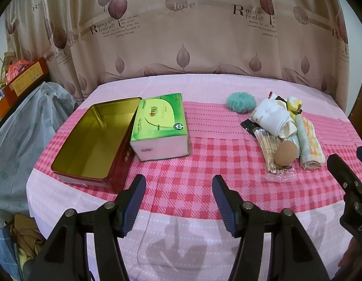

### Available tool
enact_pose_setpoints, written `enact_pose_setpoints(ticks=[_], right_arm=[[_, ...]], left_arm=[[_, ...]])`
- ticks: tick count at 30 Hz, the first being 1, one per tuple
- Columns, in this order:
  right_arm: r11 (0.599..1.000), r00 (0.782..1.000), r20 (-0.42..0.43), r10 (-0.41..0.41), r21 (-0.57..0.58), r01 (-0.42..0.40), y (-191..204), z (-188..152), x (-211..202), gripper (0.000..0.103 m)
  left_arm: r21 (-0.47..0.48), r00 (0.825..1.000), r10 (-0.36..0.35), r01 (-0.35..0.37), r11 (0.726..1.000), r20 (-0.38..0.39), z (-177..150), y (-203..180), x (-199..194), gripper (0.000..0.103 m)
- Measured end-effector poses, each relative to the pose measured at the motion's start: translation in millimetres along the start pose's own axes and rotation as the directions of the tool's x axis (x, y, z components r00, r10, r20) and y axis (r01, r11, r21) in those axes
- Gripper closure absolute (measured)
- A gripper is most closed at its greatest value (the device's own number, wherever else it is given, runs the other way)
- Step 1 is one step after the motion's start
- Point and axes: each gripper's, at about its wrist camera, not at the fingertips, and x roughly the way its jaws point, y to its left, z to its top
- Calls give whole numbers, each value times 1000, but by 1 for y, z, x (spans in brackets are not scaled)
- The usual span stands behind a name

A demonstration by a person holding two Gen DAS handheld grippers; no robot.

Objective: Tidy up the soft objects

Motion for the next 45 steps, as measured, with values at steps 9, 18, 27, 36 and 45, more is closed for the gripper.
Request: enact_pose_setpoints(ticks=[9,18,27,36,45], right_arm=[[1000,1000,-8,-19,-4,19,-4,1,6,1],[998,998,-22,-54,-22,53,-15,4,12,6],[997,991,-107,-76,-19,75,-39,4,41,25],[998,979,-194,-62,21,67,-61,7,87,25],[998,967,-252,-46,32,55,-66,12,132,24]], left_arm=[[-6,1000,6,-6,1000,-12,0,2,6,43],[-8,999,27,-27,1000,-28,0,6,17,43],[5,998,43,-43,999,-42,2,9,32,43],[28,997,33,-31,999,-72,4,4,51,43],[105,997,6,2,994,-74,10,-21,62,43]])
